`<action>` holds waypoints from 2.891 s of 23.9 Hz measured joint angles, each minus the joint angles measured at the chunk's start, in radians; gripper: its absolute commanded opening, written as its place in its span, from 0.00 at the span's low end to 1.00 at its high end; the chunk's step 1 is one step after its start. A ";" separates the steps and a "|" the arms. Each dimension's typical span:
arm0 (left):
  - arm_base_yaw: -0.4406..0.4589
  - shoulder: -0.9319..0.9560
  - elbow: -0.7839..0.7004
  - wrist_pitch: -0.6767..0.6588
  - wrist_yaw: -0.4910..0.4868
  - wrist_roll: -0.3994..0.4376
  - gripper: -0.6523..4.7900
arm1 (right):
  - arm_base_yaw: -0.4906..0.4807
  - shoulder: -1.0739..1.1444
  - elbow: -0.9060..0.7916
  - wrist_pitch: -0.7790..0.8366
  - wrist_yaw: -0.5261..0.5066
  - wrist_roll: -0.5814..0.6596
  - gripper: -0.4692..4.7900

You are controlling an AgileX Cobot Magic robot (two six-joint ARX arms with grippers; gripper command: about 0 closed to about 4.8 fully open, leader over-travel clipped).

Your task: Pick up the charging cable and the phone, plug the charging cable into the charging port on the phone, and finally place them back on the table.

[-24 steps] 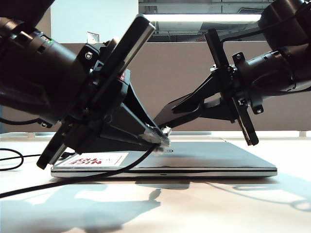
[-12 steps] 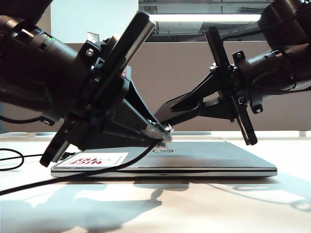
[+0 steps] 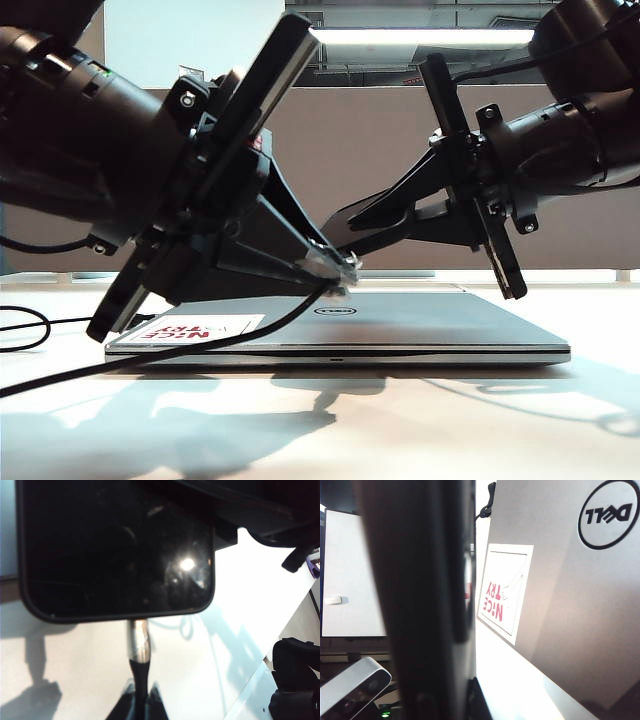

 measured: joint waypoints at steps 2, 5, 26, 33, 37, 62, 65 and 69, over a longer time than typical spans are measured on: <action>0.000 0.000 0.000 0.000 0.000 0.000 0.11 | 0.000 0.000 0.000 0.002 0.001 0.000 0.08; 0.000 0.000 0.000 0.000 0.000 0.000 0.11 | 0.000 0.000 0.000 0.002 0.001 0.008 0.08; 0.000 0.000 0.000 0.003 -0.001 -0.041 0.11 | -0.038 0.000 0.000 0.006 -0.005 0.051 0.08; 0.000 0.000 0.000 0.003 -0.001 -0.041 0.11 | -0.039 0.000 0.000 0.005 -0.026 0.067 0.08; 0.000 0.000 0.000 0.004 -0.001 -0.041 0.11 | -0.039 0.000 0.000 0.005 -0.026 0.068 0.08; 0.000 0.000 0.000 0.004 0.000 -0.042 0.11 | -0.032 0.000 0.000 -0.010 -0.015 0.023 0.08; 0.000 0.000 0.000 0.004 0.000 -0.042 0.11 | -0.032 0.000 0.000 -0.013 -0.016 0.023 0.08; 0.000 0.000 0.000 0.005 0.000 -0.042 0.11 | -0.032 0.000 0.000 -0.013 -0.018 0.017 0.08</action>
